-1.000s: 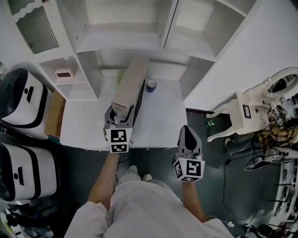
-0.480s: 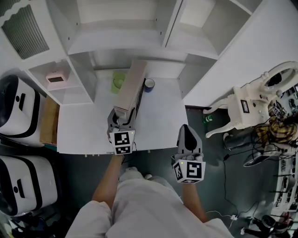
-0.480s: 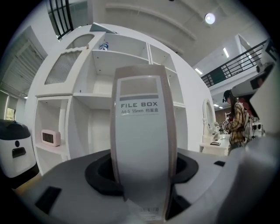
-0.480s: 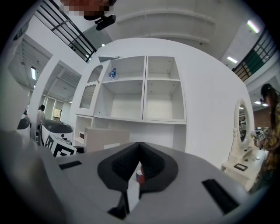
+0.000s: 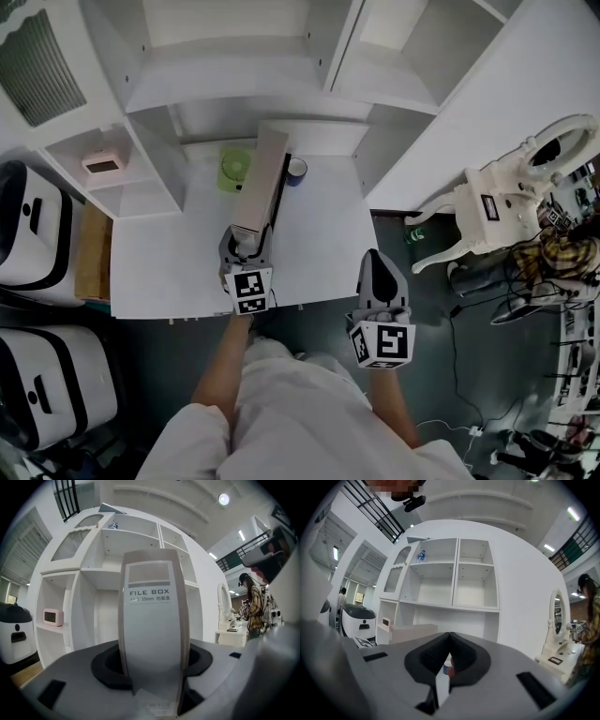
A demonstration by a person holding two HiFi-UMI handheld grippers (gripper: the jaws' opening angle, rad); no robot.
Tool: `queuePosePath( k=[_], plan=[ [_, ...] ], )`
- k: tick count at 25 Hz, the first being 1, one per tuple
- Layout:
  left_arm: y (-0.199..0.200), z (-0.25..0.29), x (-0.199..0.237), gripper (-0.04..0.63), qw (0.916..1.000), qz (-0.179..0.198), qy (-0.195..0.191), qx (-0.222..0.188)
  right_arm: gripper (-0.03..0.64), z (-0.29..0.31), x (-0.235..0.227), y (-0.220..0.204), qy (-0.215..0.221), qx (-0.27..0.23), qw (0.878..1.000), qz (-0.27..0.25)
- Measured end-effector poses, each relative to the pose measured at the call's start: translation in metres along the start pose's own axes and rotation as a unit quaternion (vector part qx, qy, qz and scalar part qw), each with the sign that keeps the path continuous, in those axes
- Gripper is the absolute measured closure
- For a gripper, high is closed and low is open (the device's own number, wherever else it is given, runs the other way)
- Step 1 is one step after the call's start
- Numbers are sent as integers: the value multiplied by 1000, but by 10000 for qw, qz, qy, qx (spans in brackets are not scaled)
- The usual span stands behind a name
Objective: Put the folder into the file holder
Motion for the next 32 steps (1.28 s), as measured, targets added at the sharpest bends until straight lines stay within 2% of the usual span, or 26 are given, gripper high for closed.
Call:
queuePosePath(
  k=[7, 25, 28, 32],
  plan=[
    [-33, 9, 7, 330, 9999, 29, -10, 137, 629, -2, 6, -5, -51, -15, 10000, -63],
    [-61, 14, 16, 313, 9997, 12, -67, 223, 629, -6, 1, -17, -171, 56, 9998, -108],
    [-64, 14, 16, 279, 9996, 42, -144, 238, 629, -7, 3, -17, -141, 54, 9998, -115],
    [-59, 10, 9, 181, 9988, 73, -415, 258, 629, -7, 4, -20, -102, 93, 9999, -93]
  ],
)
Point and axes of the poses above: the fingertips, and each gripper's own axes: z forward along the fingers, x to its left, y out of its top, the point moved 3 cm from there along -z, backward along the fingers, and after that the axes turned 13 degrees about -z, right-handed, at the moved point
